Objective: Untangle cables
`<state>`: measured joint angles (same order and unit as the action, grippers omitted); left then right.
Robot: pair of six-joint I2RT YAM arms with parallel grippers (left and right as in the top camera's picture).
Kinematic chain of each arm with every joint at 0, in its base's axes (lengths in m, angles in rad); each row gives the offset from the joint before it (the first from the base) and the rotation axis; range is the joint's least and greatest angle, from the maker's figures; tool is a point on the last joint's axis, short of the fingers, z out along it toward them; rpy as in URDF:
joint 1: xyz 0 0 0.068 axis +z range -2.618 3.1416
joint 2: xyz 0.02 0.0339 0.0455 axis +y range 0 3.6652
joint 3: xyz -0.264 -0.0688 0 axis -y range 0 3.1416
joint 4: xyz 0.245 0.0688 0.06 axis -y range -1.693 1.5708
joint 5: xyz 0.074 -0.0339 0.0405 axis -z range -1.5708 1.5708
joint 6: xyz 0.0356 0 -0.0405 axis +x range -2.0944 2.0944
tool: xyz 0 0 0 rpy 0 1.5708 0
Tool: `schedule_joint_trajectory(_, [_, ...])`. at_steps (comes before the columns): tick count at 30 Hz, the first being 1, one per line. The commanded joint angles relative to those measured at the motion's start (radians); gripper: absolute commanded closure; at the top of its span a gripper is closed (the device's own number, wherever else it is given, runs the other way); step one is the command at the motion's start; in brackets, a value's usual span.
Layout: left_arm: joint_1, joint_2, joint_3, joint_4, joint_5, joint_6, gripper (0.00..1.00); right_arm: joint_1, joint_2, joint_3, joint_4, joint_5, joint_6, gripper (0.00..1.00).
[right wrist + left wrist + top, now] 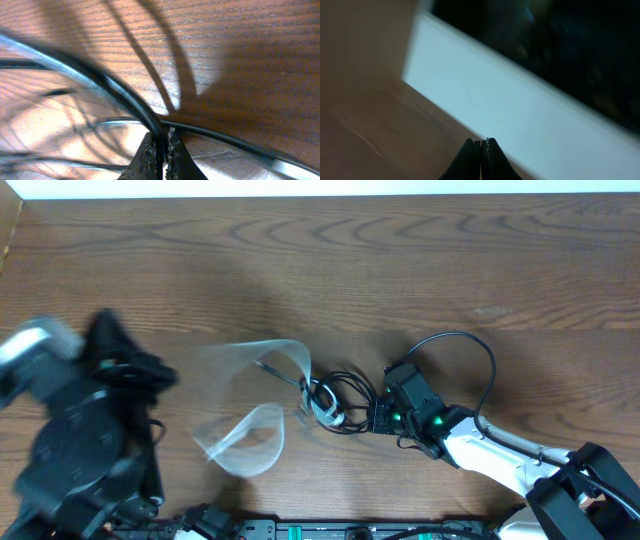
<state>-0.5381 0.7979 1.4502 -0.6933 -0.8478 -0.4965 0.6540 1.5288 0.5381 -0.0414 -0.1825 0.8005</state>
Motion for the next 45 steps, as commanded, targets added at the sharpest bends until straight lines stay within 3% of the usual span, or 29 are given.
schedule_joint_trajectory(1, [0.005, -0.016, 0.025, 0.049, -0.313, 0.018, 0.93, 0.002, 0.05, -0.056, -0.044, 0.084, 0.0, 0.99])
schedule_joint_trajectory(5, [0.005, -0.014, 0.025, 0.113, -0.311, 0.124, 0.93, 0.002, 0.05, -0.056, -0.045, 0.088, 0.007, 0.99])
schedule_joint_trajectory(11, [0.005, -0.008, 0.025, 0.021, -0.246, 0.148, 0.93, 0.002, 0.05, -0.056, -0.045, 0.09, 0.007, 0.99])
schedule_joint_trajectory(13, [0.005, -0.009, 0.025, -0.042, -0.169, 0.143, 0.92, 0.002, 0.05, -0.056, -0.044, 0.09, 0.007, 0.99])
schedule_joint_trajectory(15, [0.005, -0.007, 0.025, -0.15, 0.002, 0.124, 0.93, 0.002, 0.049, -0.055, -0.04, 0.07, 0.002, 0.96])
schedule_joint_trajectory(21, [0.005, 0.024, 0.024, -0.384, 0.256, 0.0, 0.92, -0.017, -0.004, 0.019, -0.034, -0.201, -0.145, 0.74])
schedule_joint_trajectory(23, [0.005, 0.046, 0.021, -0.449, 0.287, -0.04, 0.83, -0.018, -0.039, 0.06, -0.057, -0.266, -0.153, 0.71])
schedule_joint_trajectory(26, [0.005, 0.092, 0.009, -0.518, 0.342, -0.059, 0.59, -0.018, -0.097, 0.117, -0.109, -0.304, -0.193, 0.69])
schedule_joint_trajectory(29, [0.005, 0.154, -0.006, -0.566, 0.407, -0.058, 0.48, -0.018, -0.155, 0.16, -0.151, -0.309, -0.259, 0.62])
schedule_joint_trajectory(31, [0.005, 0.229, -0.008, -0.607, 0.45, -0.054, 0.41, -0.016, -0.192, 0.168, -0.157, -0.33, -0.298, 0.51])
schedule_joint_trajectory(33, [0.005, 0.282, -0.008, -0.617, 0.484, -0.035, 0.4, -0.01, -0.196, 0.167, -0.158, -0.333, -0.317, 0.46])
schedule_joint_trajectory(35, [0.005, 0.334, -0.008, -0.615, 0.534, -0.013, 0.38, -0.002, -0.191, 0.167, -0.166, -0.313, -0.353, 0.36])
schedule_joint_trajectory(36, [0.005, 0.362, -0.008, -0.615, 0.563, -0.005, 0.37, 0.002, -0.188, 0.167, -0.181, -0.276, -0.353, 0.13])
schedule_joint_trajectory(37, [0.005, 0.384, -0.008, -0.615, 0.587, 0.006, 0.36, 0.002, -0.187, 0.167, -0.196, -0.245, -0.353, 0.01])
schedule_joint_trajectory(41, [0.005, 0.463, -0.008, -0.617, 0.698, 0.032, 0.36, 0.002, -0.185, 0.167, -0.253, -0.183, -0.353, 0.01])
schedule_joint_trajectory(45, [0.005, 0.519, -0.008, -0.634, 0.713, 0.032, 0.35, 0.002, -0.185, 0.167, -0.269, -0.183, -0.353, 0.01])
